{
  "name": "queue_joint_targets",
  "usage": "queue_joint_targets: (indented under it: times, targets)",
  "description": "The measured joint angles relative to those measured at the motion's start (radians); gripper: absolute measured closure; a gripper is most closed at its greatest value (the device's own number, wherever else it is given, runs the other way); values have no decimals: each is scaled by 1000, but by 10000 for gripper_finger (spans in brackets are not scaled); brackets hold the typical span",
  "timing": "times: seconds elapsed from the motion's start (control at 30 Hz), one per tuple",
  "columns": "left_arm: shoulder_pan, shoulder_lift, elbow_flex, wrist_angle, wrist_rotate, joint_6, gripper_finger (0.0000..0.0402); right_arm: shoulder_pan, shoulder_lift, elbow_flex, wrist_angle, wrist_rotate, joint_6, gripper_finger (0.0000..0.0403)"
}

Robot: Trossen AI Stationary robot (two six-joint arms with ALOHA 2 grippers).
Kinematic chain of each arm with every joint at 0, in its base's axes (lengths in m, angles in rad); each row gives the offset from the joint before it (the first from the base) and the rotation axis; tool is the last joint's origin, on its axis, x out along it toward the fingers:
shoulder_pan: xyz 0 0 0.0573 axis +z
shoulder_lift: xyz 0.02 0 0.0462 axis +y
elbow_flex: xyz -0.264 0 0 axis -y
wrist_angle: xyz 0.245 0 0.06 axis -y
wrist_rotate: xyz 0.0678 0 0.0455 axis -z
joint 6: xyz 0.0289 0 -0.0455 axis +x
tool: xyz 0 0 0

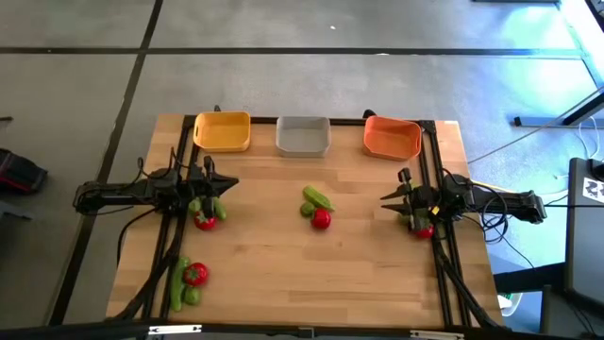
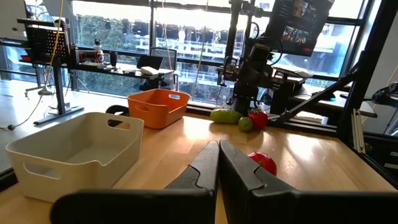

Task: Sort produce into baskets
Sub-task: Put the cucumber into the orange bin

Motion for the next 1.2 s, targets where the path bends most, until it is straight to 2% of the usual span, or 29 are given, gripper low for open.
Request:
queue_joint_targets:
  times: [0.33,0.4,0.63,0.73,0.87,0.97,1.07,1.2]
  targets:
    - [0,0,0,0,0,0,394,0,0,0,45,48,-4,316]
    - [0,0,0,0,0,-18,394,0,0,1,82,72,51,316]
    - [0,0,0,11,0,-140,394,0,0,16,100,142,464,316]
    - [0,0,0,3,-3,-255,394,0,0,18,105,153,485,316]
    - [12,1,0,11,-35,-285,394,0,0,19,108,152,502,316]
    - [11,2,0,11,-35,-317,394,0,0,20,108,157,618,316]
    - [9,2,0,15,-34,-327,394,0,0,21,108,165,639,316]
    - [9,2,0,61,-34,-321,394,0,0,22,98,257,617,316]
